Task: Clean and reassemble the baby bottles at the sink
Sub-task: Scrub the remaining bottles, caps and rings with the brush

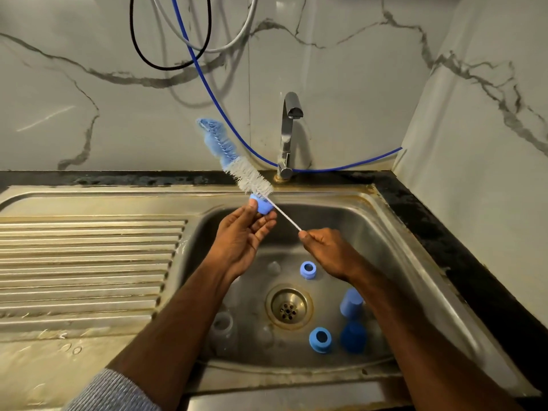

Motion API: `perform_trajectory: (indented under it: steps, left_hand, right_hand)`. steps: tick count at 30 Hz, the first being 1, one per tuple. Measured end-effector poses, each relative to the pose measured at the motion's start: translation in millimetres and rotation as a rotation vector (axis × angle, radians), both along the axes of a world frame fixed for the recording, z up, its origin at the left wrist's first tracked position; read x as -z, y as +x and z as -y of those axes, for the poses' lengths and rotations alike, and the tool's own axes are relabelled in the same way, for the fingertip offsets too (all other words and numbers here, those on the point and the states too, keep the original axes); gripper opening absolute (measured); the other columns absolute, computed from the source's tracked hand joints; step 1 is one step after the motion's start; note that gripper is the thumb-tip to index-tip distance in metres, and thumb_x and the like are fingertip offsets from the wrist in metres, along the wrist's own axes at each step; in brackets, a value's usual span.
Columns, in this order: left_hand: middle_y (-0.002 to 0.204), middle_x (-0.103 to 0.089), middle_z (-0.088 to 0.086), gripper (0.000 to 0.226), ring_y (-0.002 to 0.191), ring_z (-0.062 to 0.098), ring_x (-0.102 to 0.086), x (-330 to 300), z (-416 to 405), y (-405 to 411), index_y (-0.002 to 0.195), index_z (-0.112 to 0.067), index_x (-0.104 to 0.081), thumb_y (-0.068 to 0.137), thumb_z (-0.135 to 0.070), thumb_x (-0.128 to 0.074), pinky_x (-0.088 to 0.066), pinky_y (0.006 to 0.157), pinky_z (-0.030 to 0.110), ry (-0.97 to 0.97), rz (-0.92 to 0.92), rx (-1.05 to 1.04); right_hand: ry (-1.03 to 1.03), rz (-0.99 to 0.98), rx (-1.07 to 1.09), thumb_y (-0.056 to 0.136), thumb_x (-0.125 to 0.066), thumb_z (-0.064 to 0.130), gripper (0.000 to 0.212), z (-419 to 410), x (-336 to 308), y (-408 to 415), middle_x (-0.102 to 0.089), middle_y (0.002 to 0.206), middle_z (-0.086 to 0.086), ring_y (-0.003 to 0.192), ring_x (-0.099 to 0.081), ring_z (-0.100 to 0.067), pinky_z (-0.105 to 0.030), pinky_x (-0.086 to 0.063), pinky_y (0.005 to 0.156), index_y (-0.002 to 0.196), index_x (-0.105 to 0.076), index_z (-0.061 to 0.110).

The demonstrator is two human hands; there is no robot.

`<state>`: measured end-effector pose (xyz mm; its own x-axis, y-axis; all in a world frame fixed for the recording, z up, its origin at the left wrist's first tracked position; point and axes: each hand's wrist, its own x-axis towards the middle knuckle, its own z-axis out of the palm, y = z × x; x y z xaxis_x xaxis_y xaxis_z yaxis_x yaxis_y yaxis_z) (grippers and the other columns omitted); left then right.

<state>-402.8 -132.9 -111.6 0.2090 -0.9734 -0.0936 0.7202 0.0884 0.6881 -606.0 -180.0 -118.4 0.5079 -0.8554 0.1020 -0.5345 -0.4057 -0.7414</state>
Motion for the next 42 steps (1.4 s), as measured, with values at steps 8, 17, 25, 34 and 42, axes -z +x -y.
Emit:
perform_trajectory:
  steps: [8,17,25,34,42]
  left_hand:
    - [0.102,-0.074,0.016,0.039,0.086,0.019,-0.074,-3.3,0.2,4.9,0.115,-0.001,-0.066,0.087,-0.029,-0.067,-0.061,0.075,0.027,-0.009,-0.089,0.005]
    - [0.102,-0.069,0.018,0.021,0.088,0.022,-0.069,-6.6,0.0,8.6,0.115,0.005,-0.062,0.099,-0.005,-0.056,-0.059,0.082,0.027,-0.094,0.136,-0.19]
    - [0.109,-0.068,0.02,0.022,0.091,0.024,-0.068,-10.5,-3.4,4.7,0.116,0.005,-0.062,0.099,-0.006,-0.054,-0.059,0.082,0.028,-0.126,0.096,-0.134]
    - [0.089,-0.073,0.015,0.046,0.075,0.019,-0.068,-2.9,-2.3,5.3,0.112,0.002,-0.067,0.09,-0.038,-0.06,-0.06,0.069,0.025,-0.036,0.242,0.069]
    - [0.078,-0.069,0.009,0.052,0.062,0.011,-0.064,-5.2,-1.0,2.5,0.106,-0.002,-0.068,0.1,-0.049,-0.045,-0.057,0.06,0.021,0.067,0.07,0.126]
  right_hand:
    - [0.005,-0.012,-0.099,0.106,-0.045,0.035,0.05,-3.2,-0.1,-1.9,-0.043,0.057,0.0,0.053,-0.04,-0.011,-0.032,-0.037,0.057,0.062,-0.047,0.012]
    - [0.08,0.033,-0.082,0.106,-0.046,0.03,0.049,-6.8,-6.5,-5.9,-0.039,0.052,0.007,0.05,-0.035,-0.008,-0.023,-0.036,0.054,0.059,-0.044,0.017]
    - [0.083,0.026,-0.033,0.106,-0.046,0.029,0.049,-1.2,-6.3,-12.8,-0.039,0.051,0.007,0.05,-0.034,-0.007,-0.029,-0.034,0.058,0.059,-0.045,0.017]
    - [-0.047,0.041,-0.015,0.106,-0.048,0.028,0.05,0.4,-5.0,-7.8,-0.039,0.056,-0.002,0.055,-0.035,-0.013,-0.034,-0.034,0.059,0.062,-0.047,0.005]
    - [-0.093,0.028,-0.008,0.105,-0.049,0.033,0.053,-0.7,-0.5,0.5,-0.04,0.055,-0.001,0.052,-0.037,-0.011,-0.03,-0.036,0.051,0.062,-0.044,0.002]
